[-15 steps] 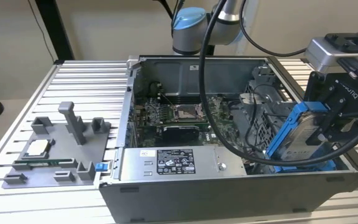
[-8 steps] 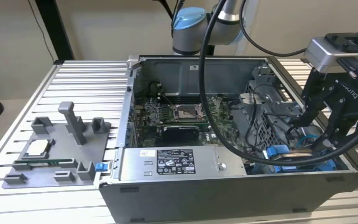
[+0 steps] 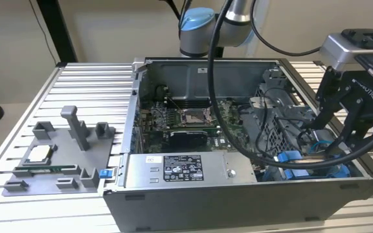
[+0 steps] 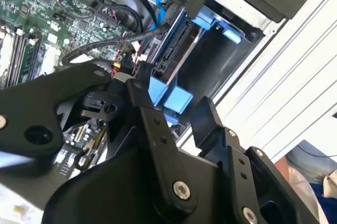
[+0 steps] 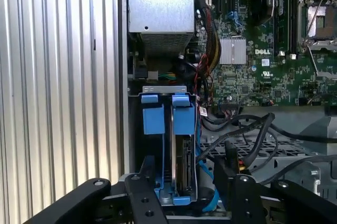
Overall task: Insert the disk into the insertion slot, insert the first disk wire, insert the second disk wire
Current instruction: 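Insert the disk into the insertion slot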
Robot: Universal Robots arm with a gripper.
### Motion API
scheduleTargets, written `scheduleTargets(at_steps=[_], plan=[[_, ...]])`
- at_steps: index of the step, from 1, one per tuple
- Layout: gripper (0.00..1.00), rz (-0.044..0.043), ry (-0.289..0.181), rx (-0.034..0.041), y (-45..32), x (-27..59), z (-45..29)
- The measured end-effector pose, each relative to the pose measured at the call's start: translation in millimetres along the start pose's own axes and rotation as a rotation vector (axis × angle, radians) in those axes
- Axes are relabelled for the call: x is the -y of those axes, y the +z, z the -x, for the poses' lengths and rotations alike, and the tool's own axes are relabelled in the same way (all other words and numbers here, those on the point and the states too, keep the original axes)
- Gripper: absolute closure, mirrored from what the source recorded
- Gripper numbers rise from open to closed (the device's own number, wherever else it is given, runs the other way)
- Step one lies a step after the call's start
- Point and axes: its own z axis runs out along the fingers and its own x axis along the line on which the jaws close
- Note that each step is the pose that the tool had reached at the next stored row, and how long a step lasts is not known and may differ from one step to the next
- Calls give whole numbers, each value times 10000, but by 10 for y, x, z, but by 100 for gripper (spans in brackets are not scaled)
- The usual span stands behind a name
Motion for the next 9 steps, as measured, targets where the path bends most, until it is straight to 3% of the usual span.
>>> scheduleTargets(at_steps=[2,9], plan=[[0,0,-1,-2,-53,-2,3],[0,-23,-2,15,-36,-162,108]])
